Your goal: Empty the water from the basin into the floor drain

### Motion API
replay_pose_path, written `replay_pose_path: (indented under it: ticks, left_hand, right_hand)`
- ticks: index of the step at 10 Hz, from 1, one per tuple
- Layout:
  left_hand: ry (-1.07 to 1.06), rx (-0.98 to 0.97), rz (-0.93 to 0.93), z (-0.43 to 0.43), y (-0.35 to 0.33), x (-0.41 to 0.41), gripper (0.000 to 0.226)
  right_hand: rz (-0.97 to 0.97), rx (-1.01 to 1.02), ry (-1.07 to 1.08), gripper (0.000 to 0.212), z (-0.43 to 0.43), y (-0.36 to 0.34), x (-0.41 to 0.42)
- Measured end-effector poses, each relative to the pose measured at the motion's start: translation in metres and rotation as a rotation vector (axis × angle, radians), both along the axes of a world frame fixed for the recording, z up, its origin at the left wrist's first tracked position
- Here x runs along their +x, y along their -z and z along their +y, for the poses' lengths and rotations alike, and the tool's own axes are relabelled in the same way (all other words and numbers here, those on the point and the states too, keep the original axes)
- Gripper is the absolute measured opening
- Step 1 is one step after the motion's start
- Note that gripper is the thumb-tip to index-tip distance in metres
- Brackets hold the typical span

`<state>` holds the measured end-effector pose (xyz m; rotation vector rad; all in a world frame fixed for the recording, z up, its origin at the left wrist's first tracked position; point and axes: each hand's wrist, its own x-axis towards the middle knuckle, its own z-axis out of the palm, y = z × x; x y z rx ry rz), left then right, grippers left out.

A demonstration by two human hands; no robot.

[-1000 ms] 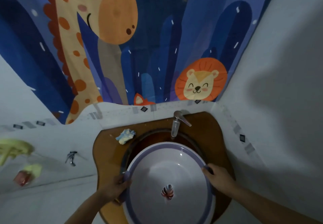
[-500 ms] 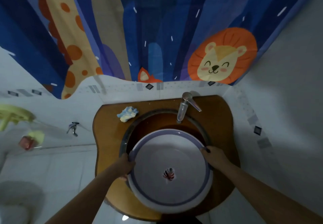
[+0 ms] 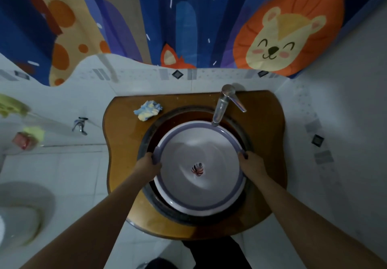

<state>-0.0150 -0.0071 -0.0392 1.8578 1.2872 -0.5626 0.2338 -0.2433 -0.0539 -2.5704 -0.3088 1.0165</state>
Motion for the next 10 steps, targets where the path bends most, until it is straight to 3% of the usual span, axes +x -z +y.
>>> replay_pose_path:
  ticks: [4,6,8,10]
  left_hand:
    - [-0.137,-0.079,-0.074,-0.004,0.023,-0.016,0.069]
    - [-0.148,-0.139,-0.163,-0.012,0.023,-0.019,0.072]
    - [-0.014,-0.003,-0.117,-0.016,0.011,-0.013,0.072]
    - [0.022,0.01,-0.194,-0.018,-0.001,-0.018,0.065]
  right_hand:
    - [0.026,0.038,0.039,0.034,0.005,0.005,-0.012]
    - [0.085,0.009,0.024,0.053,0.007,0.004,-0.017]
    - [0.022,0.089,0.034,0.045,0.003,-0.003,-0.021]
    - [-0.103,0.227,0.05,0.046,-0.001,-0.018,-0.018]
